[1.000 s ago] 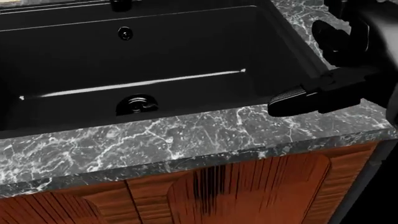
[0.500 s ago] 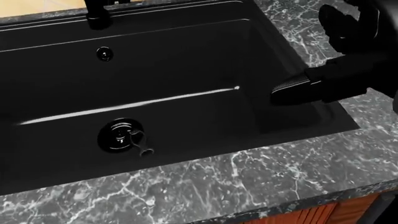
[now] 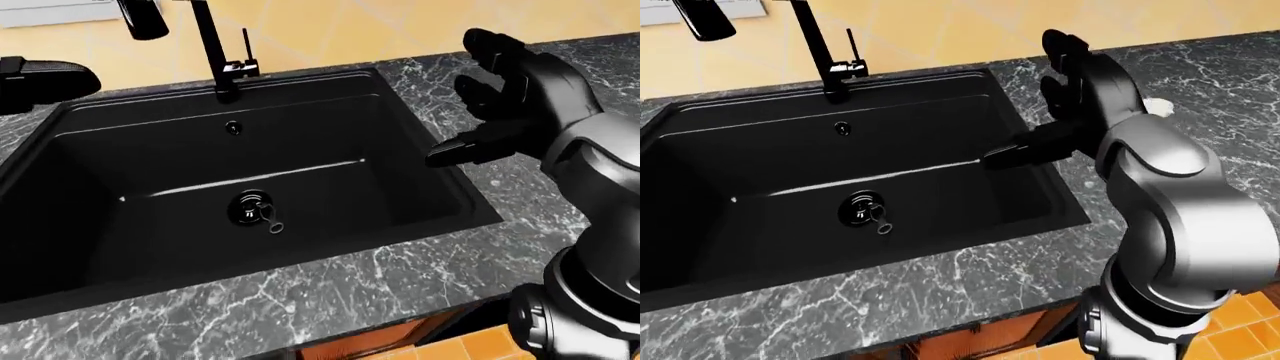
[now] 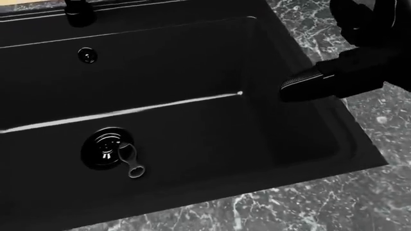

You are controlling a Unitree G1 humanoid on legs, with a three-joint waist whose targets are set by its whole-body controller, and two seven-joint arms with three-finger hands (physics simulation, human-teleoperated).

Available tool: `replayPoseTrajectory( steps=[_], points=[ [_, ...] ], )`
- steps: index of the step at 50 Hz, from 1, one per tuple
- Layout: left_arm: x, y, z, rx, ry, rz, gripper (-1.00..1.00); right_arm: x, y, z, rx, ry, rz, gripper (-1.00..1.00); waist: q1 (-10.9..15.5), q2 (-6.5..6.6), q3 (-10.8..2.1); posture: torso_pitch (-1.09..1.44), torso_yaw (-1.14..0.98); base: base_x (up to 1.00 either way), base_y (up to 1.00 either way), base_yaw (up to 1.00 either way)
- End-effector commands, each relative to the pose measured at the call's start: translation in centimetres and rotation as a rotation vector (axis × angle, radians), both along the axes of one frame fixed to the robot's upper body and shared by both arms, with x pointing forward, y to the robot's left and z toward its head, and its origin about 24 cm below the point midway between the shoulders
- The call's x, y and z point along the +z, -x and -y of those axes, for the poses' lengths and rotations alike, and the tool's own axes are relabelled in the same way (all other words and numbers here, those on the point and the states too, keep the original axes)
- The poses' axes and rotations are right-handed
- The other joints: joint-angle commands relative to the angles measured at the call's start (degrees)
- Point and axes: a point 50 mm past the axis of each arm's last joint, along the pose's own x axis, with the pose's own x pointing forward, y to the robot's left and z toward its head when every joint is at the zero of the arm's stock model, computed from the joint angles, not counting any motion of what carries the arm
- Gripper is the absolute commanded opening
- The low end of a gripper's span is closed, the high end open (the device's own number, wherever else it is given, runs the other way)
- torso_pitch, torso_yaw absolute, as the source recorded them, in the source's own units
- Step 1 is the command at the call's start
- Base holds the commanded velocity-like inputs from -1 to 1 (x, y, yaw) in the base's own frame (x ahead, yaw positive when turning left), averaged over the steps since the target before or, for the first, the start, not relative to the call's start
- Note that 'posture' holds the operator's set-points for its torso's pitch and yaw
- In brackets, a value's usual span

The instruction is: Turn the sink spout to the right.

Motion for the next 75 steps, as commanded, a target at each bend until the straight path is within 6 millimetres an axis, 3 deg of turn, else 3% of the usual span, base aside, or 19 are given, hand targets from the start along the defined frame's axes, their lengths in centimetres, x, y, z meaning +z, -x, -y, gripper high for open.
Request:
replayPoseTrajectory(
  steps=[1,2,7,22,26,54,75],
  points=[
    [1.0,0.7,-0.3,0.018,0.01,0.062,1.0,1.0,0.3,0.1,-0.005,0.002,0.057,1.0,-0.26,0.91,-1.22,0.0,0.0,0.0,0.0,0.0],
    [1.0,0.6,-0.3,0.01,0.02,0.065,1.0,0.9,0.2,0.1,-0.005,0.002,0.057,1.0,-0.22,0.09,-0.76,0.0,0.0,0.0,0.0,0.0],
    [1.1,0.7,-0.4,0.04,-0.035,0.061,1.0,1.2,0.2,0.1,-0.005,0.005,0.058,1.0,0.33,-0.25,-0.76,0.0,0.0,0.0,0.0,0.0],
    [1.3,1.1,-0.3,0.016,-0.041,0.065,1.0,1.4,0.3,0.2,-0.008,0.008,0.063,1.0,1.26,0.74,-0.83,0.0,0.0,0.0,0.0,0.0],
    [1.3,1.2,-0.3,0.018,-0.037,0.064,1.0,1.5,0.4,0.2,-0.008,0.01,0.063,1.0,1.4,0.67,-1.43,-0.03,0.0,0.0,0.0,0.0],
    [1.7,1.2,-0.2,0.006,-0.027,0.067,1.0,2.0,0.6,0.0,-0.001,0.015,0.073,1.0,1.65,0.17,-10.52,-0.29,0.0,0.0,0.0,0.0],
    [1.5,1.2,-0.1,0.005,-0.029,0.065,1.0,2.4,0.7,-0.1,0.004,0.018,0.078,1.0,2.02,0.22,-18.99,-0.47,0.0,0.0,0.0,0.0]
  ],
)
